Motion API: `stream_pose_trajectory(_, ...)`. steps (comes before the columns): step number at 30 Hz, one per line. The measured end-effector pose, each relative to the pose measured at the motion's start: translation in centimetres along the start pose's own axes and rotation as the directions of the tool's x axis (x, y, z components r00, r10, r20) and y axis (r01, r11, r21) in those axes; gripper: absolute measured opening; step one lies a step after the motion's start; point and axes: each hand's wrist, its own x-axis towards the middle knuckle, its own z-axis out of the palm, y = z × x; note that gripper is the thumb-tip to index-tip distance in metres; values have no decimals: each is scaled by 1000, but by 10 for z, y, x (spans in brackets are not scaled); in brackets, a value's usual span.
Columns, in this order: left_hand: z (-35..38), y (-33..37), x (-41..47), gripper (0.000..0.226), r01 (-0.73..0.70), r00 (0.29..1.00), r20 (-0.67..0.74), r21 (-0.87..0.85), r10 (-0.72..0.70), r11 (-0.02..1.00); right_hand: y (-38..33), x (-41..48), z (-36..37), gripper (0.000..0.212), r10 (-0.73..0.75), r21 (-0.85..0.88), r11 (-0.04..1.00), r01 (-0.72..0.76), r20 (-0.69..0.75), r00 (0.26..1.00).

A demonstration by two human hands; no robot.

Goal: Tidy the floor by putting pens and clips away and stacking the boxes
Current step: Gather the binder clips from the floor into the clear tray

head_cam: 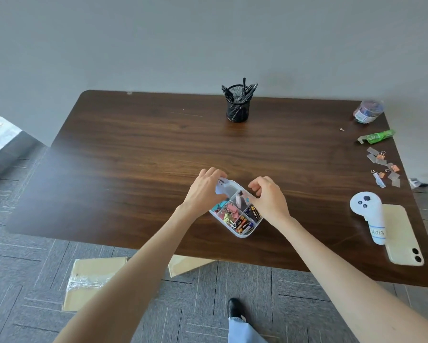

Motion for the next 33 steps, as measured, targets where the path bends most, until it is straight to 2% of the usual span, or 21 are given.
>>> stream_pose_trajectory(6, 8, 1, 10, 55, -7, 998, 62, 2, 7, 1000, 11, 1, -2, 20, -8, 2, 1000, 8, 25, 1000)
stream_pose_trajectory(12, 13, 3, 16, 62, -114, 985, 145, 124, 95, 986, 18, -2, 4, 18, -12, 10, 1000, 11, 26, 1000)
stream_pose_trajectory(16, 11, 5, 20, 65, -171, 972, 187, 141, 144, 975, 19, -2, 8, 17, -12, 9, 1000, 12, 21, 1000)
stream_pose_trajectory(23, 2, -6, 27, 66, -135, 960, 270, 193, 80, 972, 21, 0, 11, 14, 8, 13, 1000, -8, 37, 999)
stream_pose_trajectory(26, 0, -9, 28, 56, -185, 962, 246, 271, 118, 945, 21, 0, 11, 14, 4, 20, 1000, -5, 37, 999)
stream_pose_trajectory(29, -1, -12, 28, 45, -299, 951, 186, 343, 248, 890, 21, 0, 12, 15, 5, 19, 1000, -6, 35, 999)
stream_pose_trajectory(33, 0, -12, 22, 40, -285, 958, 113, 269, 264, 920, 17, 0, 12, 26, -17, 59, 998, 18, -18, 1000)
